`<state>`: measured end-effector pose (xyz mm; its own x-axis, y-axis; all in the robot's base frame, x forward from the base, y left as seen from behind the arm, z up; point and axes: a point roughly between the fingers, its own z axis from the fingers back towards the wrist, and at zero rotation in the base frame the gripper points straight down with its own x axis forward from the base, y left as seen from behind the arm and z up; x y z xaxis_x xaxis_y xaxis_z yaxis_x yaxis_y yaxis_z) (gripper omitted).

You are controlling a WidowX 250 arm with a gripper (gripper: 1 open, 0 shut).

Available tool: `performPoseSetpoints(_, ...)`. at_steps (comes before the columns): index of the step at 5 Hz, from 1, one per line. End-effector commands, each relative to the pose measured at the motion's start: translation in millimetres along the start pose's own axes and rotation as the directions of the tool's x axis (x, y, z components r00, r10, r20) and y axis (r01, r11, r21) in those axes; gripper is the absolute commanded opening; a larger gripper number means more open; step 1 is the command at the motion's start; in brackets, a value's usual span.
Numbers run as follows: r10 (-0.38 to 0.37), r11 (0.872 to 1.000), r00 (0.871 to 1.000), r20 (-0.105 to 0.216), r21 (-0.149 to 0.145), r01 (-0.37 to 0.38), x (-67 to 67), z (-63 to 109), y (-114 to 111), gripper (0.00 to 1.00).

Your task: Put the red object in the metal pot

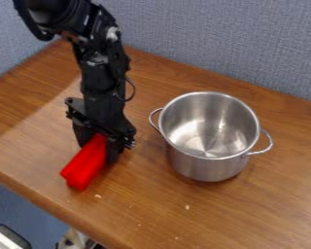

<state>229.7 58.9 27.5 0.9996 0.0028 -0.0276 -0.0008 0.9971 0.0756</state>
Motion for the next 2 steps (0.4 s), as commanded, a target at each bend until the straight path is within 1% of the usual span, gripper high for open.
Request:
performPoseSetpoints(1, 0.014, 1.0, 0.999, 0.042, 0.004, -0.014, 2.1, 13.1, 4.4, 0.0)
performPoseSetpoints(2, 0.015, 1.0, 0.999, 0.048, 0.0, -0.015, 2.3, 17.4, 4.3, 0.0)
